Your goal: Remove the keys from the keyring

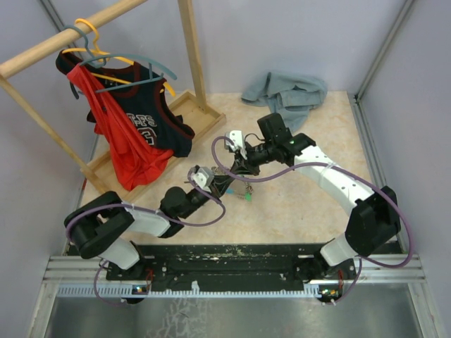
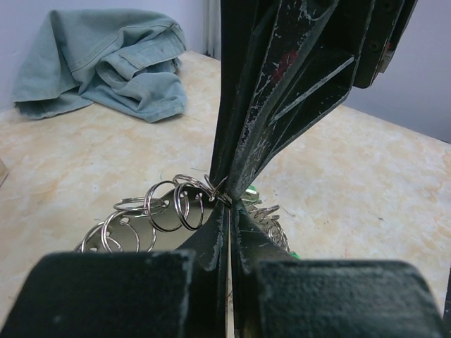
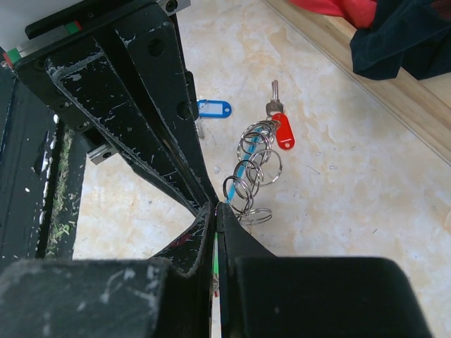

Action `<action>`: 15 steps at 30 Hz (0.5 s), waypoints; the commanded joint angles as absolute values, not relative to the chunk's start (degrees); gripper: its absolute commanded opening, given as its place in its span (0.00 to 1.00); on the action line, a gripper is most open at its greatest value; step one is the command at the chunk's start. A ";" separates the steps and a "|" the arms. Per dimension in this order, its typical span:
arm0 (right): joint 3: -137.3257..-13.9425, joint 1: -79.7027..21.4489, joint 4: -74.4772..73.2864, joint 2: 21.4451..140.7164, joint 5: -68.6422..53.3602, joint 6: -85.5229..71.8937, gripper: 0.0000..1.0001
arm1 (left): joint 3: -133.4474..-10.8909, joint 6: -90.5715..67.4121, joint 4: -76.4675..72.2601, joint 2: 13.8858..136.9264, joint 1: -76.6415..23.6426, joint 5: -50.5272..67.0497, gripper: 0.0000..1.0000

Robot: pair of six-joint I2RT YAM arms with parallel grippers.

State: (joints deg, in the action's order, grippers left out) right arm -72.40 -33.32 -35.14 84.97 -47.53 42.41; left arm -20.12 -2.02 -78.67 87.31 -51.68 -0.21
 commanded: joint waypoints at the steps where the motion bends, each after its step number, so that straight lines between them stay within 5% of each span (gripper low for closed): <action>1: -72.49 -34.63 -37.47 83.69 -49.13 41.99 0.00 | -21.60 -4.38 -91.19 84.89 -51.77 0.02 0.00; 15: -71.80 -30.51 -36.91 82.27 -54.28 41.12 0.00 | -15.42 -3.29 -102.57 89.47 -51.71 10.56 0.32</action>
State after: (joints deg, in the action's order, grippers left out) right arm -71.53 -31.24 -37.65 84.58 -50.17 41.69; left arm -16.38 -3.90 -86.76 88.75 -51.66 6.37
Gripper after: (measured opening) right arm 0.005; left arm 0.312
